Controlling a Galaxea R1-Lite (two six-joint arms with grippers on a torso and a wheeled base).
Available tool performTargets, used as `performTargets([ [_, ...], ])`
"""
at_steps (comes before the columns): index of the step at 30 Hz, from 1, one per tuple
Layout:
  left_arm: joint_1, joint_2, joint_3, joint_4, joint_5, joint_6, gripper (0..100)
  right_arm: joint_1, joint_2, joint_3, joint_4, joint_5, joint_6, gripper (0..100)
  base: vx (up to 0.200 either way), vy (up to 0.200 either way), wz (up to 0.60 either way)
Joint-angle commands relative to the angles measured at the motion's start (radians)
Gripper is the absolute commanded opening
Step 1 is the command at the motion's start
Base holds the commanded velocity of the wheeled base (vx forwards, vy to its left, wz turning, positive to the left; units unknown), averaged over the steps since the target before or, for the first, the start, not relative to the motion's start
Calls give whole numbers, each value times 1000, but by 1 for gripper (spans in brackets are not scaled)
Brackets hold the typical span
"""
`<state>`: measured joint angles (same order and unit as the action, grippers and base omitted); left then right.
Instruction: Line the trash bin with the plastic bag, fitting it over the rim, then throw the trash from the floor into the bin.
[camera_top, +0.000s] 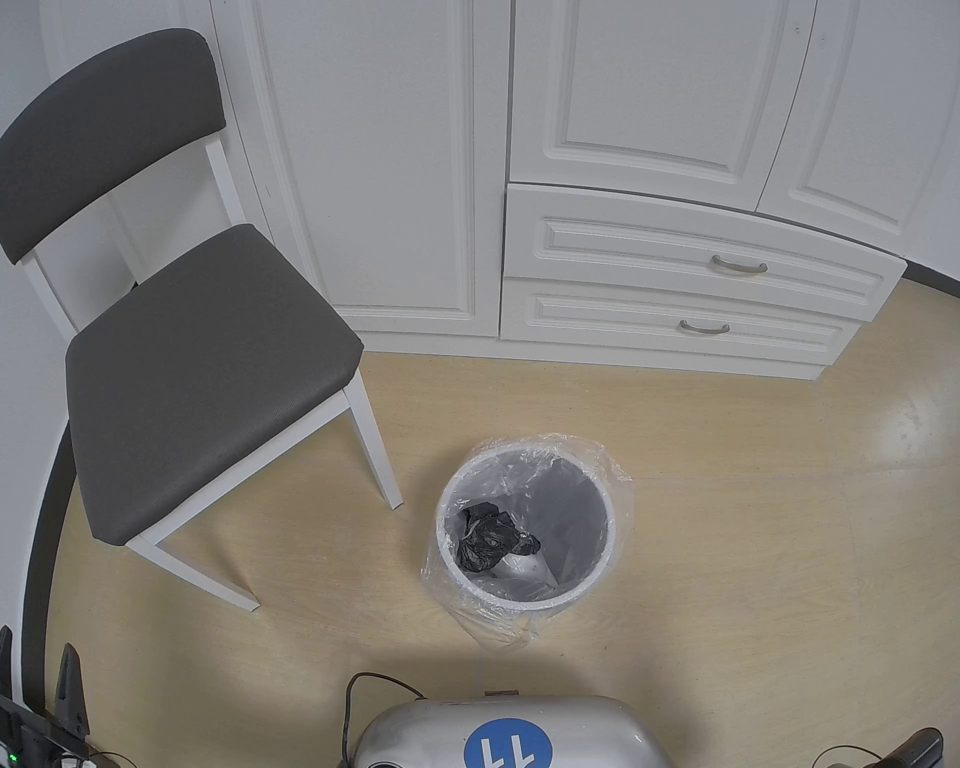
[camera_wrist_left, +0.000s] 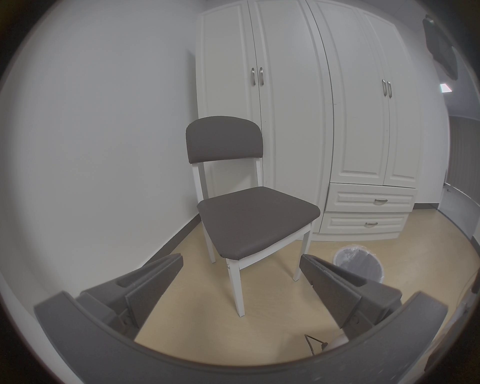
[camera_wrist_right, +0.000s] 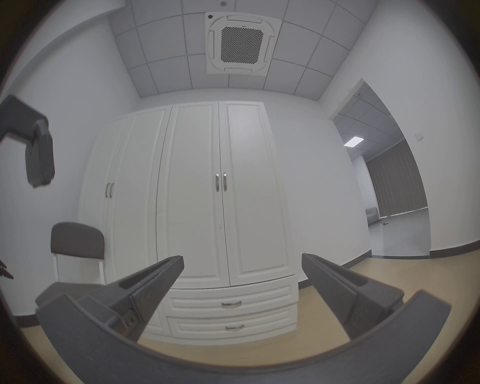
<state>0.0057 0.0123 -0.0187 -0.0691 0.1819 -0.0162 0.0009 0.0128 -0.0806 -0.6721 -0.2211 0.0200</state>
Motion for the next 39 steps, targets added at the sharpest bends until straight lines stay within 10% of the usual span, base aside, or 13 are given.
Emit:
performTargets([
  [1,0,-12,17,2,-1,2,100,-1,-13,81,-17,0,-9,100,0,0,0],
  [17,0,-12,19,26,-125,-4,100,1,-13,81,310,16,6,100,0,0,0],
  [27,0,-12,19,72,-188,32,100,1,-13,81,582,137,5,100,0,0,0],
  [39,-1,-12,19,72,-188,33,100,-1,-13,81,606,212,-80,100,0,0,0],
])
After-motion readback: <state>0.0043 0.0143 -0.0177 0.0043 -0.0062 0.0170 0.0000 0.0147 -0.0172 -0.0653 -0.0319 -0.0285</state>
